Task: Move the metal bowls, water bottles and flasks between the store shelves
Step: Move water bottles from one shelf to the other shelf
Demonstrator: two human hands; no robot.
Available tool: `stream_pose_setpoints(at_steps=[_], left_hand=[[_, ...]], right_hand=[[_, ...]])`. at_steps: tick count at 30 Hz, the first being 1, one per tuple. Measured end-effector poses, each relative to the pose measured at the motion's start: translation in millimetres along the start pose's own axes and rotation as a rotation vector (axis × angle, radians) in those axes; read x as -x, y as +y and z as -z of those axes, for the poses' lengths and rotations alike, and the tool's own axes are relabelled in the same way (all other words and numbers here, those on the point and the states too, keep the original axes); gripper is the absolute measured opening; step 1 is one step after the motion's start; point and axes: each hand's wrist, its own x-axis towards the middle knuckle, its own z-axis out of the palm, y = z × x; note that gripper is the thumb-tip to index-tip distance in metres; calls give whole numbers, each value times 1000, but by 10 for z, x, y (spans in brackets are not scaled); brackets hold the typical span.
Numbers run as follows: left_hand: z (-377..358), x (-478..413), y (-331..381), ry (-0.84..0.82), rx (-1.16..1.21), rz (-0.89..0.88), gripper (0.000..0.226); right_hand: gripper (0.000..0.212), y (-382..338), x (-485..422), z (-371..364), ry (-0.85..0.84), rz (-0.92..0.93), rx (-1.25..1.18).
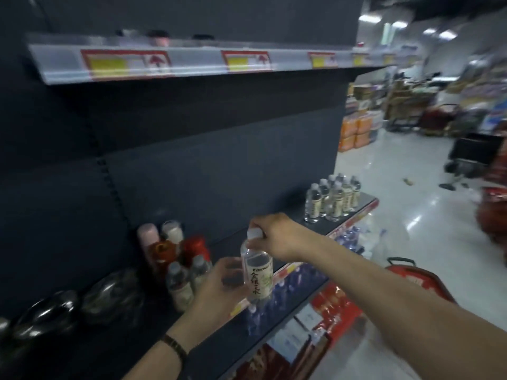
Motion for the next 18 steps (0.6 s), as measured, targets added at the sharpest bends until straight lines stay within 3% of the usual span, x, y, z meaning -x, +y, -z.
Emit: stream_pose_setpoints(at_steps=[4, 10, 13, 18], left_hand=[[-262, -553, 97, -125, -8, -25, 47], [-593, -1325, 354, -322, 20, -2, 19], [-820, -1630, 445, -343, 57, 5, 9], [-1315, -2207, 541, -353, 51, 73, 30]], right_hand=[[28, 420, -174, 167, -31, -109, 64], [35, 1057, -560, 391, -34, -253, 156], [32, 1456, -726, 460, 0, -274, 147], [34, 2177, -979, 563, 36, -260, 156]])
